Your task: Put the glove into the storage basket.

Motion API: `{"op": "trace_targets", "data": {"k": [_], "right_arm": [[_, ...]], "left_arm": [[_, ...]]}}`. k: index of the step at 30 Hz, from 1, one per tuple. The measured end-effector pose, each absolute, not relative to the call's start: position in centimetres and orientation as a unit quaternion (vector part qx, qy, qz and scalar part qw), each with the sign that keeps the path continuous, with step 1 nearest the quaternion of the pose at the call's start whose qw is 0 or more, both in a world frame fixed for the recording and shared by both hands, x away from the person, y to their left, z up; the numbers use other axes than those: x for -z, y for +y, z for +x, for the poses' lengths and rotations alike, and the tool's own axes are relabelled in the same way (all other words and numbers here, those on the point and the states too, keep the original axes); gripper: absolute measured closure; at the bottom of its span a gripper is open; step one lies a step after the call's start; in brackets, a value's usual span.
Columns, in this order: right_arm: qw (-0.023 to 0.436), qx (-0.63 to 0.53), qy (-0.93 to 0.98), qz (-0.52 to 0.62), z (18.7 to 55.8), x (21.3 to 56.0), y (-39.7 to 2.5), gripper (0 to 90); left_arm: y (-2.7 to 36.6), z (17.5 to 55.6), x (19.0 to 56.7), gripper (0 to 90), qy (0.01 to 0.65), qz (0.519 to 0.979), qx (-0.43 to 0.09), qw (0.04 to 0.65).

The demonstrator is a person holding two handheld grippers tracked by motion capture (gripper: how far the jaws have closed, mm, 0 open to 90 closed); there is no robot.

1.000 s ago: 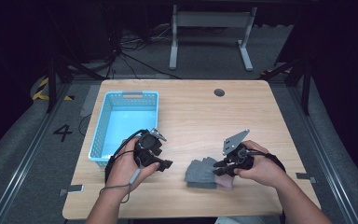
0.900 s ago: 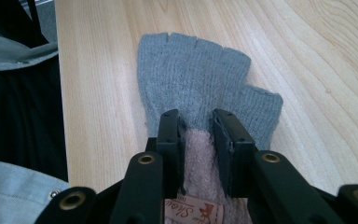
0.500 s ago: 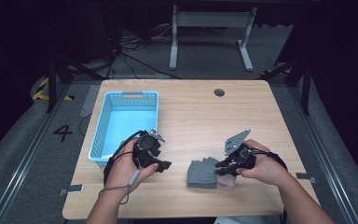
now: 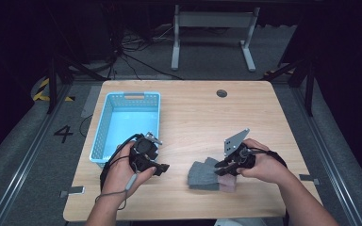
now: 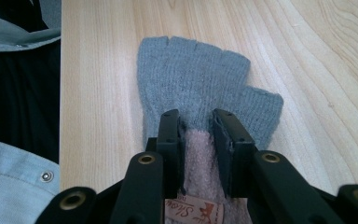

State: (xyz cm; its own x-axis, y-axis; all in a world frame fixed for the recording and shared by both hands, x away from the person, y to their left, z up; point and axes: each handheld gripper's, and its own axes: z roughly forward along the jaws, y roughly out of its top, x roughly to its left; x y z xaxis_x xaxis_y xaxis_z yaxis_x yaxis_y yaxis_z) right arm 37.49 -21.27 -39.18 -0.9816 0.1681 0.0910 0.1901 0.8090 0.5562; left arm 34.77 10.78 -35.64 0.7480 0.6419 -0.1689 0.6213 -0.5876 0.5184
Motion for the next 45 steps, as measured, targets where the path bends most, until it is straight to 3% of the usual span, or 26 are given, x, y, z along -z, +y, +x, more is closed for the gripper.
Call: {"op": "trace_targets", "data": {"k": [20,23,34,45], "right_arm": [[0.046,0.275,-0.955,-0.103,38.4,41.1,-21.8,72.6],[0.041,0.269,-0.956,-0.107,38.4,41.2,-22.0,76.7],[0.039,0.267,-0.955,-0.121,38.0,41.7,-22.1,76.0],[0.008,0.299,-0.941,-0.156,37.3,40.7,-22.6,71.1]], "left_arm": [[10.2,35.0,35.7,40.6,0.347,0.894,-0.015,0.281],[10.1,35.1,35.8,40.5,0.346,0.895,-0.014,0.281],[9.3,35.3,35.8,40.1,0.337,0.899,-0.012,0.280],[8.1,35.7,35.6,40.1,0.317,0.904,-0.011,0.286]]}}
